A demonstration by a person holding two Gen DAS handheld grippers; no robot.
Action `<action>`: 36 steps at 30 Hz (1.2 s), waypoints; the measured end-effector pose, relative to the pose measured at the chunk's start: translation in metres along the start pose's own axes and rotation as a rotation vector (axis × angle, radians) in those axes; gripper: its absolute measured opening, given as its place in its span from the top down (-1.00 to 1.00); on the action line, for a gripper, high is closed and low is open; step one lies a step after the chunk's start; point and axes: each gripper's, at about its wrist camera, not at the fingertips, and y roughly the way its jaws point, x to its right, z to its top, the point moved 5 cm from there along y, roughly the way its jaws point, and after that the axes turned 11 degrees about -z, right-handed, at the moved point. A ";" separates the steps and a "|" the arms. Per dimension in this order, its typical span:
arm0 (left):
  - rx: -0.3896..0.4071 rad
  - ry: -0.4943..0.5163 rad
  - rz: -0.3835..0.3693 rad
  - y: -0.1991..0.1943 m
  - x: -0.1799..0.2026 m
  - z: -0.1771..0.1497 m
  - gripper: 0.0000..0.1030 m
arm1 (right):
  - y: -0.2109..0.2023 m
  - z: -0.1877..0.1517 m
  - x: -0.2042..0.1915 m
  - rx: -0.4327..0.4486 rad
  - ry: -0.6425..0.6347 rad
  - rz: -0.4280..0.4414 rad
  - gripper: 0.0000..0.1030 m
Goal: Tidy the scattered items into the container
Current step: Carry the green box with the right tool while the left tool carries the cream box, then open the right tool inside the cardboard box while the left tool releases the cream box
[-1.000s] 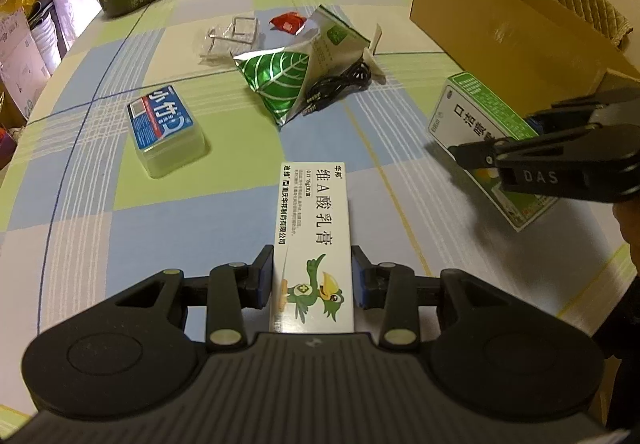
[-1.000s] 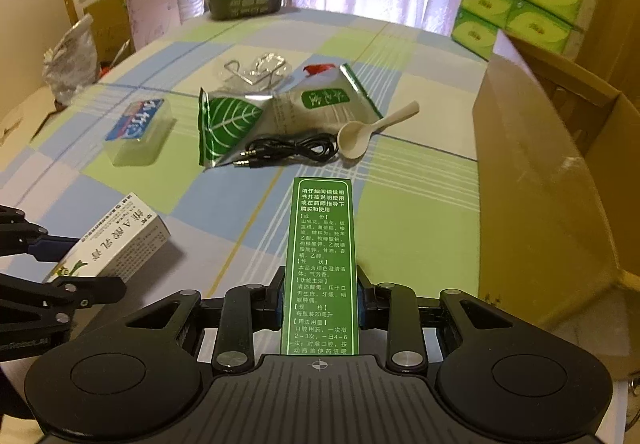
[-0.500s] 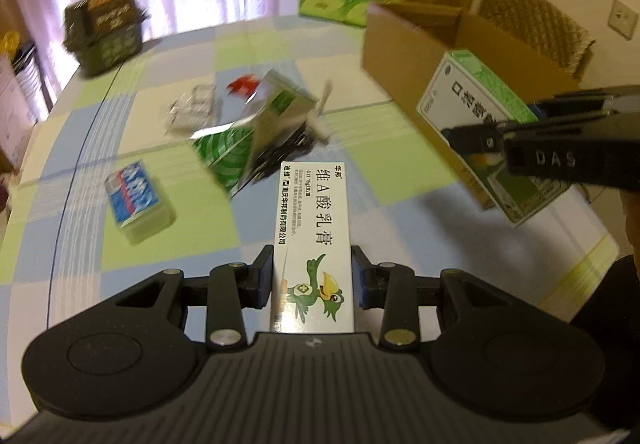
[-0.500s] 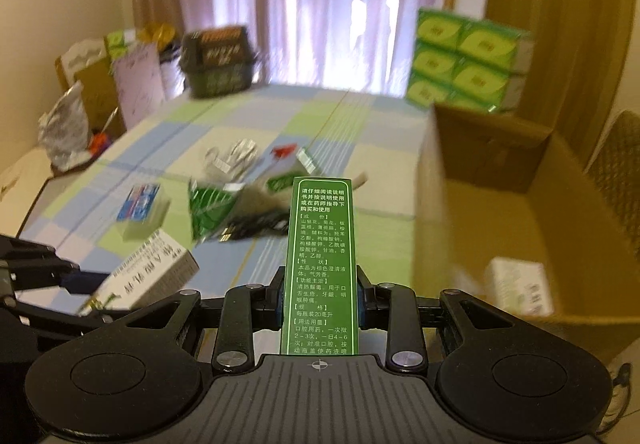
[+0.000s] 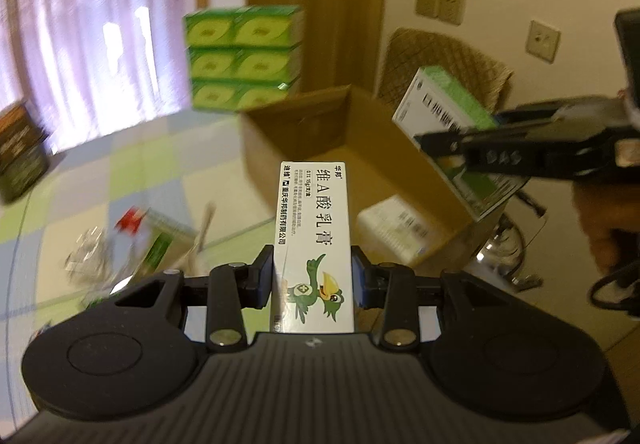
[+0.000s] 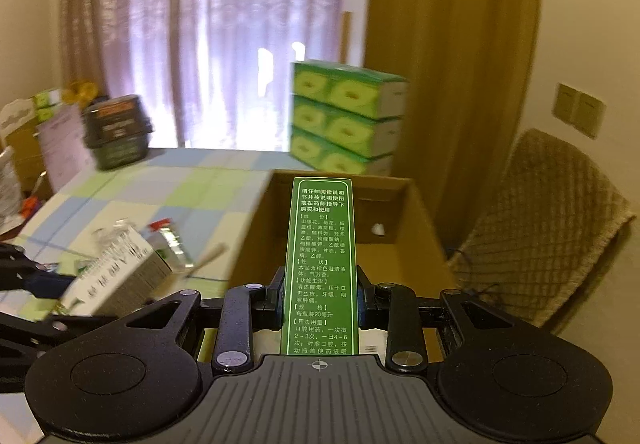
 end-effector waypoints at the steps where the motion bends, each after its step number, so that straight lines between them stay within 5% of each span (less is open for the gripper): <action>1: 0.004 0.008 -0.010 0.006 0.005 0.007 0.36 | 0.004 0.000 0.007 -0.006 0.008 -0.004 0.36; 9: -0.004 0.031 -0.067 0.058 0.032 0.040 0.36 | 0.027 -0.008 0.043 -0.041 0.071 0.007 0.36; 23: -0.059 -0.010 -0.059 0.118 0.016 0.036 0.36 | 0.060 -0.020 0.052 -0.084 0.107 0.034 0.36; 36: -0.023 -0.060 -0.023 0.086 -0.003 0.022 0.22 | 0.060 -0.026 0.050 -0.100 0.103 0.032 0.36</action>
